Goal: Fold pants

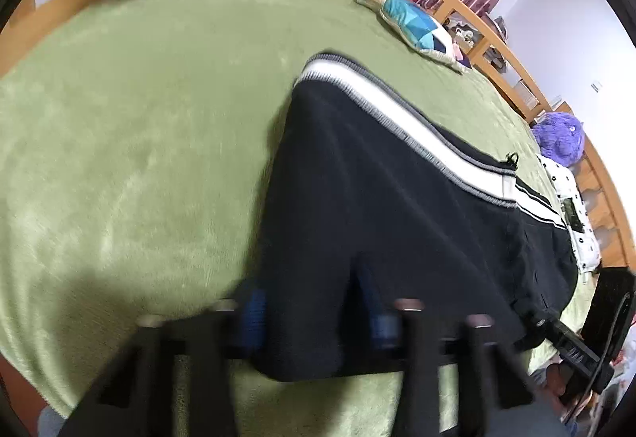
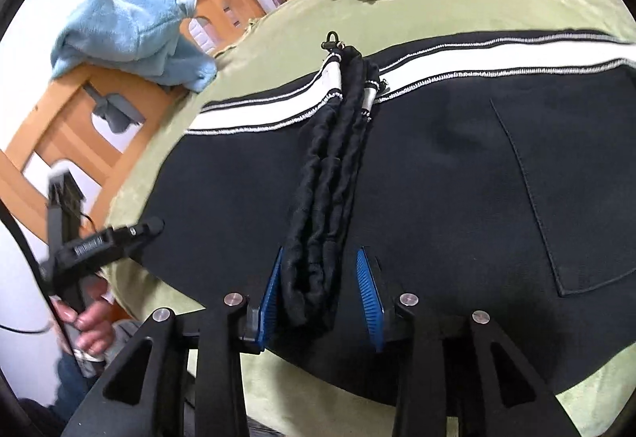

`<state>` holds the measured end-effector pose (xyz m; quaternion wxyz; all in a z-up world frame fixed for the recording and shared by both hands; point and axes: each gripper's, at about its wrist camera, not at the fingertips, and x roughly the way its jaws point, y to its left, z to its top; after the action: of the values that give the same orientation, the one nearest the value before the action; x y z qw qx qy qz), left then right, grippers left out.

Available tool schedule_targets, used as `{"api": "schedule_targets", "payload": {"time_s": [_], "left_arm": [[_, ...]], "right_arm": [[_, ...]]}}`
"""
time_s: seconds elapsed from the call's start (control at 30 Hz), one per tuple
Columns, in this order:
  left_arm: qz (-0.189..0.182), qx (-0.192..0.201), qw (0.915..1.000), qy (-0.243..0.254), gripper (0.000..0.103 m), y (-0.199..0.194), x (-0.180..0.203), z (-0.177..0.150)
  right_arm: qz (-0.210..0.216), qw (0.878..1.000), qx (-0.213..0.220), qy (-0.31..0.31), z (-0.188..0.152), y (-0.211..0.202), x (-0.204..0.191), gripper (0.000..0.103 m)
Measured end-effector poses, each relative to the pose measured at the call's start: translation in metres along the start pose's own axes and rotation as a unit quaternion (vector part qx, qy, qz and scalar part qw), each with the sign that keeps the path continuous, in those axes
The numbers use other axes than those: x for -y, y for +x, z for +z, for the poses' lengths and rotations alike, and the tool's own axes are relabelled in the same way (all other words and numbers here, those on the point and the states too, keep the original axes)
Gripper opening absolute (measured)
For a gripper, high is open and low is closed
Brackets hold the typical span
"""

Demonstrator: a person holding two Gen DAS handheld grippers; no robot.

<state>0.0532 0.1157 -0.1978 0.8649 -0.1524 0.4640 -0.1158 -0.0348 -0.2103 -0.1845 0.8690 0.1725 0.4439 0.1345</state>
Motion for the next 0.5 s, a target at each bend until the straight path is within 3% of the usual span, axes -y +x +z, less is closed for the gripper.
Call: {"api": "schedule_targets", "payload": {"time_s": [0.1, 0.17, 0.3, 0.4, 0.43, 0.5], "left_arm": [[0.036, 0.027, 0.9977, 0.050, 0.021, -0.020, 0.027, 0.008], [0.068, 0.048, 0.9924, 0.090, 0.020, -0.036, 0.055, 0.013], [0.095, 0.078, 0.9805, 0.154, 0.020, -0.060, 0.099, 0.018], [0.115, 0.098, 0.9612, 0.231, 0.020, -0.070, 0.150, 0.014], [0.120, 0.106, 0.9509, 0.265, 0.020, -0.073, 0.175, 0.009], [0.114, 0.111, 0.9394, 0.304, 0.020, -0.075, 0.207, -0.001]], "right_arm": [[-0.034, 0.999, -0.022, -0.017, 0.002, 0.015, -0.007, 0.038], [-0.031, 0.999, -0.026, -0.011, 0.008, 0.013, -0.004, 0.038], [-0.017, 0.999, 0.007, 0.030, 0.014, -0.016, 0.015, 0.041], [-0.028, 0.998, 0.038, 0.050, 0.012, -0.046, 0.039, 0.041], [-0.038, 0.997, 0.047, 0.052, 0.010, -0.058, 0.049, 0.041], [-0.049, 0.996, 0.057, 0.056, 0.007, -0.073, 0.064, 0.042]]}}
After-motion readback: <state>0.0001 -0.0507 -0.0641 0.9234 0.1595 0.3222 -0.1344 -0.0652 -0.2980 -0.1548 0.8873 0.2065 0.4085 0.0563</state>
